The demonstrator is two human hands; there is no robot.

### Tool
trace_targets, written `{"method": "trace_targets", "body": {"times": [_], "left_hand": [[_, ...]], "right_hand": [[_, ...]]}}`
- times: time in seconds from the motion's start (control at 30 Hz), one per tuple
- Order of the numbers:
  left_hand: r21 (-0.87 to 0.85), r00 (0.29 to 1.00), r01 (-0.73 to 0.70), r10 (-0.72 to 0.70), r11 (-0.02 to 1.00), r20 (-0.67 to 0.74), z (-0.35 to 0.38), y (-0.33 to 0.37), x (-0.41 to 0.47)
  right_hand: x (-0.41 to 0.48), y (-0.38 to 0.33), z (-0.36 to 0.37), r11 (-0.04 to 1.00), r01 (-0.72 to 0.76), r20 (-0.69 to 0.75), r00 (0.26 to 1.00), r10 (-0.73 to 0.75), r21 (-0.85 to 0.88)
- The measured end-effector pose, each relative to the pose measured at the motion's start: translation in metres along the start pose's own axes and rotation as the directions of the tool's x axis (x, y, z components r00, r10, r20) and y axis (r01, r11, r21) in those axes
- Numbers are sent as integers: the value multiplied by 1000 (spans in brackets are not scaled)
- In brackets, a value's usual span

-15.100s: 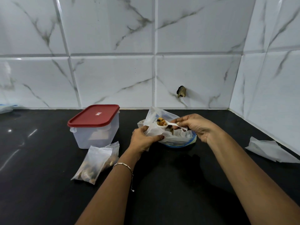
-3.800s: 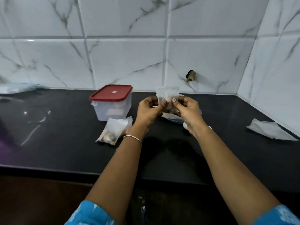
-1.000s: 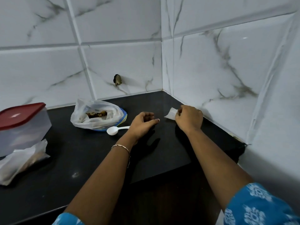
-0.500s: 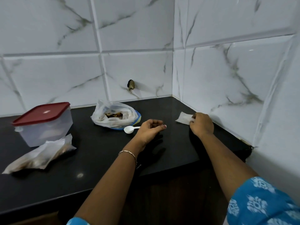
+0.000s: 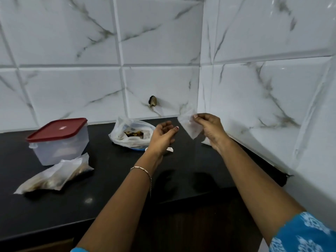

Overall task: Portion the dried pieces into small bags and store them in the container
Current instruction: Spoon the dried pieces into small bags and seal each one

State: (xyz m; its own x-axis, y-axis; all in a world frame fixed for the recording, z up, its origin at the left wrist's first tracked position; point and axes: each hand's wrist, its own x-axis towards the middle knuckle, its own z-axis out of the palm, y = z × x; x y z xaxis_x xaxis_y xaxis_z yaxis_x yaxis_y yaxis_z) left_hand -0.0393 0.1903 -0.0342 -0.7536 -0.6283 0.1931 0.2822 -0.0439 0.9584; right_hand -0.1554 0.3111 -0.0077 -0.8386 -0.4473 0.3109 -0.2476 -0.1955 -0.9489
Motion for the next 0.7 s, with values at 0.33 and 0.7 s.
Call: {"method": "trace_targets", "body": {"times": [0.33,0.7], "left_hand": [[6,974,-151,150,989,-168,-106,38,-1],[131,910,-228,259,965,-323,-160,33,18]], "right_hand": [[-14,9,119,964,-154,355,932,70,215],[-17,28,192,982,32,167,984,-63,186]]}}
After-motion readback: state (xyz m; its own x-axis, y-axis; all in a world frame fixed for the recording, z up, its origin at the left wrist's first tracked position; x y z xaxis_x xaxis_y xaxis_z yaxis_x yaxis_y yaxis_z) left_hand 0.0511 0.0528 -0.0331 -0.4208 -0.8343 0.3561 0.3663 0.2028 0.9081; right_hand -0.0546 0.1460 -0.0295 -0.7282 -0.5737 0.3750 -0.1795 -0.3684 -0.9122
